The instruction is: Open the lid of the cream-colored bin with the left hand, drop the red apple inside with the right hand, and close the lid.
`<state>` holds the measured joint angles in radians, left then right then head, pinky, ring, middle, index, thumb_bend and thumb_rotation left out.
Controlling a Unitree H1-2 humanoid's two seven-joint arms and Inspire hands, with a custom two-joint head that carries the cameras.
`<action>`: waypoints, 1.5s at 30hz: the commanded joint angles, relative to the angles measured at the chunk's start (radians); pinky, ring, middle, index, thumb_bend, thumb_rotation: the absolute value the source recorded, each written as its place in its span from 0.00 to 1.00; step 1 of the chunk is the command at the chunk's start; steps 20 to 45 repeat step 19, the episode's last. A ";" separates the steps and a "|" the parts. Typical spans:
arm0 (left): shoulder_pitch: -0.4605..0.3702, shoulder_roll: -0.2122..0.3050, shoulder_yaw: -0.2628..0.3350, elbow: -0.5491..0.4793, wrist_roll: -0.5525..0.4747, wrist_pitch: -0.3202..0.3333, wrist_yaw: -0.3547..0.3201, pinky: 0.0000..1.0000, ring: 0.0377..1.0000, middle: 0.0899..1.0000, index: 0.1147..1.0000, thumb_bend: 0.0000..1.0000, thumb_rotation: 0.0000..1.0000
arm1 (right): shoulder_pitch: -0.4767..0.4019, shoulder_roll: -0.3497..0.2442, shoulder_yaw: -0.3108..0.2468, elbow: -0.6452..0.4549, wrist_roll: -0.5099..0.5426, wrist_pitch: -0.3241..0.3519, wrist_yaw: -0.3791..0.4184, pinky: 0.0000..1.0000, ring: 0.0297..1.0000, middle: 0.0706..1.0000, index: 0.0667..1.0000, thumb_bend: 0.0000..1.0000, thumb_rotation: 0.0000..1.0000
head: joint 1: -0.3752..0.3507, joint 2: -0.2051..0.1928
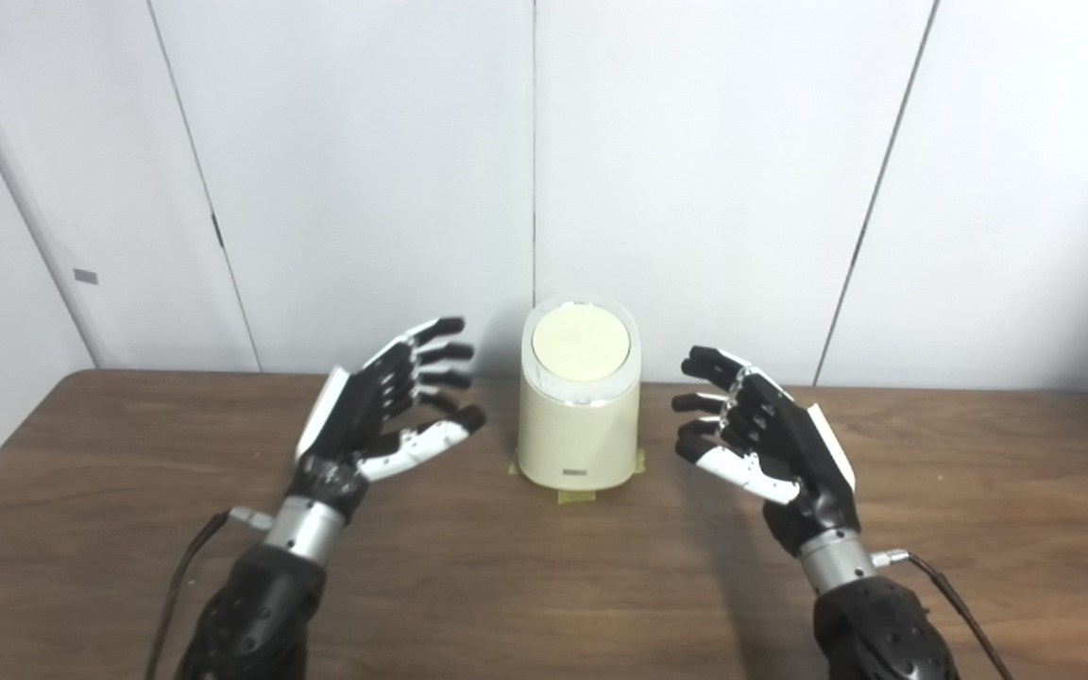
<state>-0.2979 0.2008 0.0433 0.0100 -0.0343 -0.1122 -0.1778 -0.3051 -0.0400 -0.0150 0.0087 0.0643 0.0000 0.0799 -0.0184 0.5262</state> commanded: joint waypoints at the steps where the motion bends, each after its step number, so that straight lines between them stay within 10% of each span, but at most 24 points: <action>1: -0.006 0.014 0.007 0.012 -0.030 -0.060 -0.014 0.52 0.61 0.68 0.76 0.74 0.26 | -0.021 -0.001 -0.006 -0.046 -0.008 -0.010 -0.014 0.55 0.63 0.75 0.73 0.88 0.29 | -0.007 0.001; 45: 0.012 0.009 -0.004 0.038 -0.018 -0.084 -0.013 0.57 0.66 0.72 0.75 0.71 0.24 | 0.006 -0.017 -0.011 -0.053 -0.033 -0.028 -0.034 0.52 0.61 0.75 0.73 0.84 0.22 | -0.016 -0.002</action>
